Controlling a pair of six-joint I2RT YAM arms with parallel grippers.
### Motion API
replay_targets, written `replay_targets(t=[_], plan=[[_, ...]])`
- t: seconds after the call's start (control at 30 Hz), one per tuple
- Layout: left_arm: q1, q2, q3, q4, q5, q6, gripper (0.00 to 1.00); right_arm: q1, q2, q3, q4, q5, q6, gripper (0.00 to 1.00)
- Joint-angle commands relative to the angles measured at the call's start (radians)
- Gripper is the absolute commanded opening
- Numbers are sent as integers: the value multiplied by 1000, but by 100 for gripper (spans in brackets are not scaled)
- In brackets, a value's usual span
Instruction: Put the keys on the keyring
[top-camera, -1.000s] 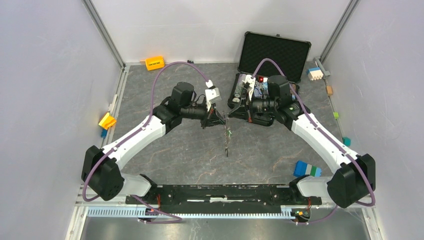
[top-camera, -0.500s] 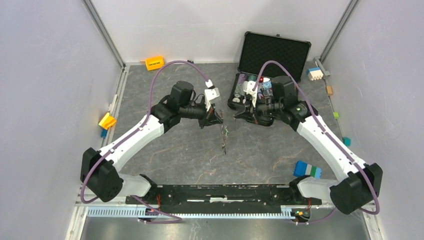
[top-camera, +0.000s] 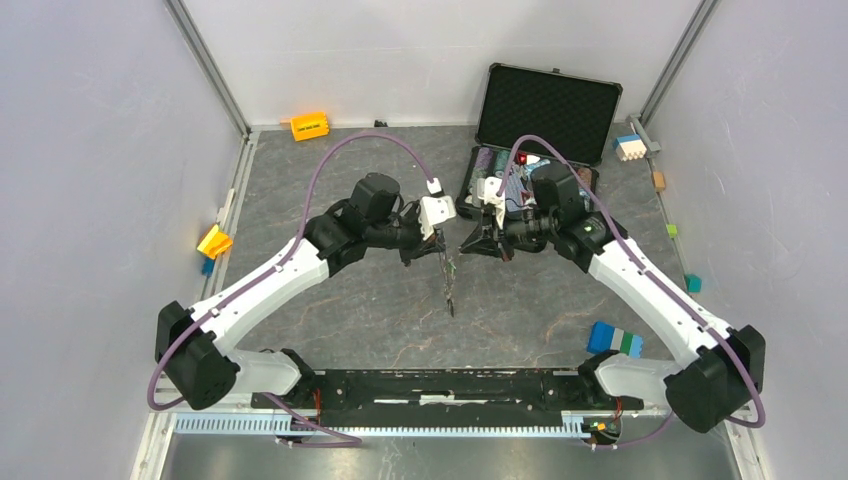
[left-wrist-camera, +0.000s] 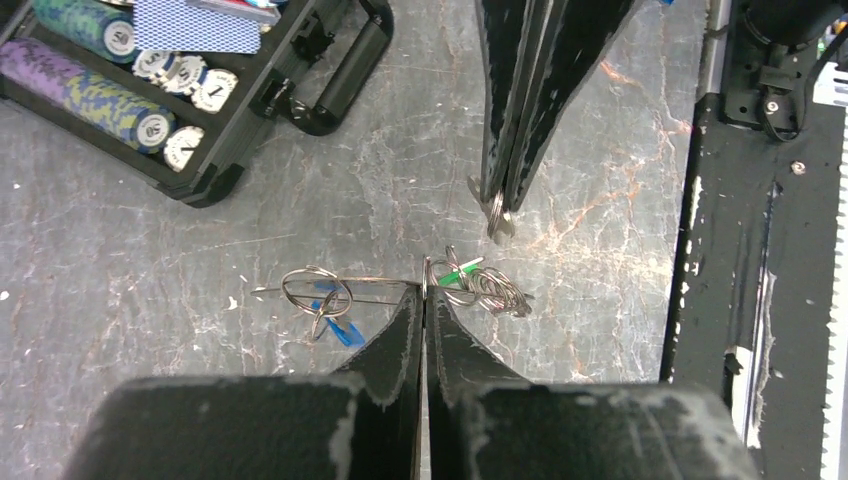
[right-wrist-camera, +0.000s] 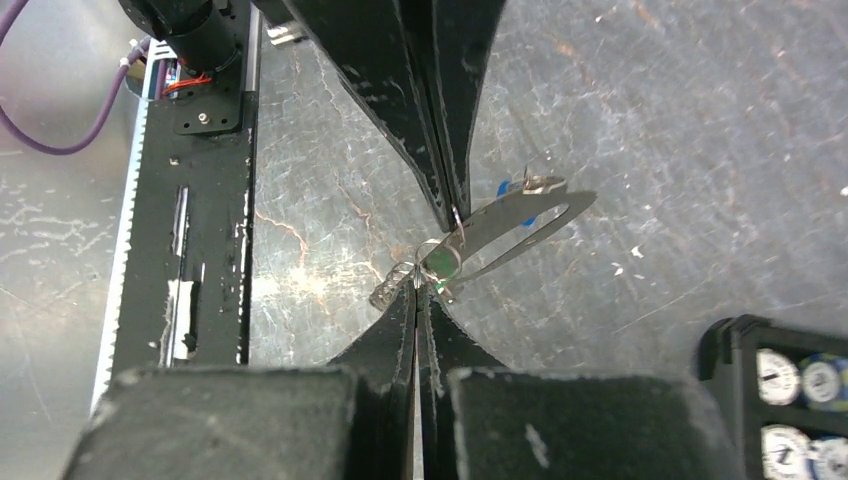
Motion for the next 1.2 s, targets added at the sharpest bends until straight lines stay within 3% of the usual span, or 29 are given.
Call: replay_targets(t=[0.0,0.5,0.7,1.17], plan=[[-8,-23,54,31,-49,-20,2,4,25,-38,140,-19,146,0],[-72,-39,24,71,-279,6,2,-12,129,-64,315,-73,373,0],[-90,-50,12,76,-301,35,2,-44,144,-89,392,-103,462,0],[-118,-51,-7,75,-304,84,2,-53,139,-88,395,-106,462,0]])
